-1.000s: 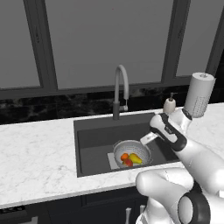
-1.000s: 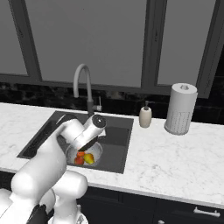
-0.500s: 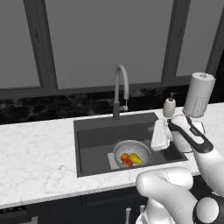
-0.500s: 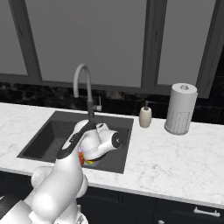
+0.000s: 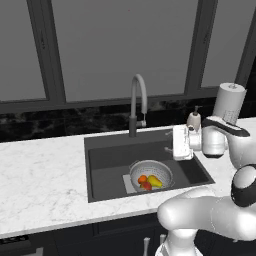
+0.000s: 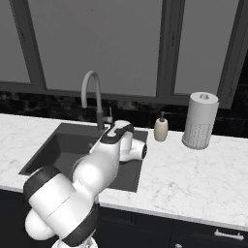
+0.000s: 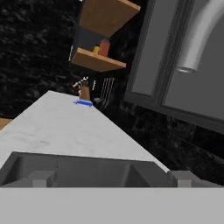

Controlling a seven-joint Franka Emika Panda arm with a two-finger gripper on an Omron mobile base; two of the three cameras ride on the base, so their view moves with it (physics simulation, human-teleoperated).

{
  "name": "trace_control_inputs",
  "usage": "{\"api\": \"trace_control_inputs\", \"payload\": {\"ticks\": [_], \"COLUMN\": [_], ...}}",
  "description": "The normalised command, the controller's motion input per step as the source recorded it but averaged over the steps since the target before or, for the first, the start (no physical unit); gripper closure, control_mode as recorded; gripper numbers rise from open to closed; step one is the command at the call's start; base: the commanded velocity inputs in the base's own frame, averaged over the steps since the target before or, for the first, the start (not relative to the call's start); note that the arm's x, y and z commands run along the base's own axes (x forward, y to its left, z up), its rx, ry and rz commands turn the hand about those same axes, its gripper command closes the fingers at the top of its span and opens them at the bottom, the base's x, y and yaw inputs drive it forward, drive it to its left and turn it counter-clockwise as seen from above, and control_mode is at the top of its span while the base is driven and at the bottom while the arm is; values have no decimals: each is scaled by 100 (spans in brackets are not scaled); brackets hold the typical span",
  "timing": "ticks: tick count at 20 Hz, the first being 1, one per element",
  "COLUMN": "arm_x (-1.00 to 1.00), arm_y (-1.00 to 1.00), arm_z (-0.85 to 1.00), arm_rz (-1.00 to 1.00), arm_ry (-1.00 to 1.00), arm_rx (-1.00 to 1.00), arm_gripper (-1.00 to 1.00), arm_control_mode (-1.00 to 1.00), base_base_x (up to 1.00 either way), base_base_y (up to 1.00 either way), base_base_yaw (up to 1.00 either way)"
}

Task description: Put the colander in the sink, put the pear, tangerine, apple in the colander, and turn on the sink faucet and pour water over the colander.

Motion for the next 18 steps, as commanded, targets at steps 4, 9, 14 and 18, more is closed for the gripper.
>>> {"api": "trace_control_inputs", "payload": {"ticks": [4,9,14,18], "arm_x": [46,32,40,26], "arm_y": [-9,2,0,6], "arm_z": [26,0,7,5], "arm_rz": [0,-2,-1,-1], "arm_ry": [0,0,1,2], "arm_rx": [10,0,7,17], "arm_gripper": [-100,-100,-100,-100], "arm_control_mode": [-100,-100,-100,-100], "base_base_x": [0,0,0,0], "base_base_y": [0,0,0,0], "base_base_yaw": [0,0,0,0]}}
